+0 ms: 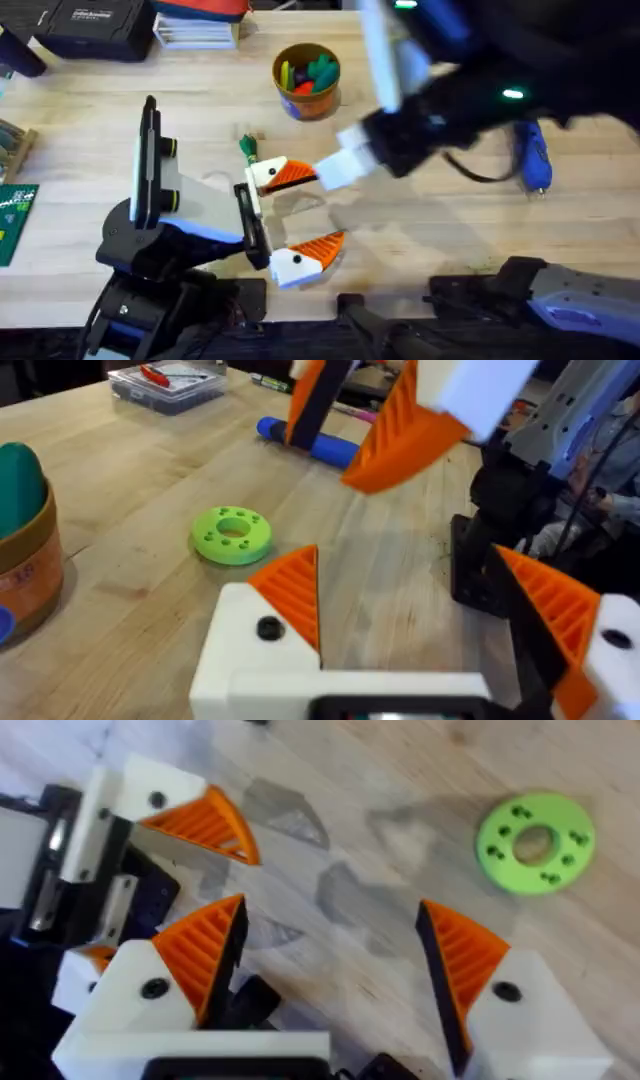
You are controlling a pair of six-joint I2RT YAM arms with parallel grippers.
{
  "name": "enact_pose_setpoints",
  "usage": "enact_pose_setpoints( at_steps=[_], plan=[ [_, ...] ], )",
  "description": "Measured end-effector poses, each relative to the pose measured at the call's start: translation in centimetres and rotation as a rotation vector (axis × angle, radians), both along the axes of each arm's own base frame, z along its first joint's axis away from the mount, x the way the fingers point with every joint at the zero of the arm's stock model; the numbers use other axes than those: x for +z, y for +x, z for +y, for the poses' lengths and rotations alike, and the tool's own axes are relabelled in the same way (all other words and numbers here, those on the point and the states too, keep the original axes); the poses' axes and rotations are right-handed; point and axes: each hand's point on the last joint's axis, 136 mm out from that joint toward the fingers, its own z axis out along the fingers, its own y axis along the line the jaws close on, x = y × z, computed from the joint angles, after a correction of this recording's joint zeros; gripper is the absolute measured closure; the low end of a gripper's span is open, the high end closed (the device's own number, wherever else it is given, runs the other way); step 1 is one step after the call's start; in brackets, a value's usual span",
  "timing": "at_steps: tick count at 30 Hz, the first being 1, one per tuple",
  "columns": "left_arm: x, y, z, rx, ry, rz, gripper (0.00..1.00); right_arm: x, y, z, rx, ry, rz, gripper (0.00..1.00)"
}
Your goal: Pick up the gripper from the table and insert it into the empty holder that is missing its gripper. Then pick up a screw, insert it into the mounting hole, and use the screwdriver to tighten it. Finally, clean up the table by picking up the vegetable and placing it into the bucket.
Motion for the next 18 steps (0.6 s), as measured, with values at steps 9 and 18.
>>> enact_pose_setpoints(
  at_steps=[9,18],
  plan=[
    [0.0,0.0,0.0,0.000,0.000,0.000,0.015,-0.5,-2.3,-7.9,-0.211,0.179,-0.021,0.008],
    [0.0,0.0,0.0,0.000,0.001,-0.003,0.015,2.2,-8.9,-7.9,0.055,0.432,-0.192,0.007]
  ],
)
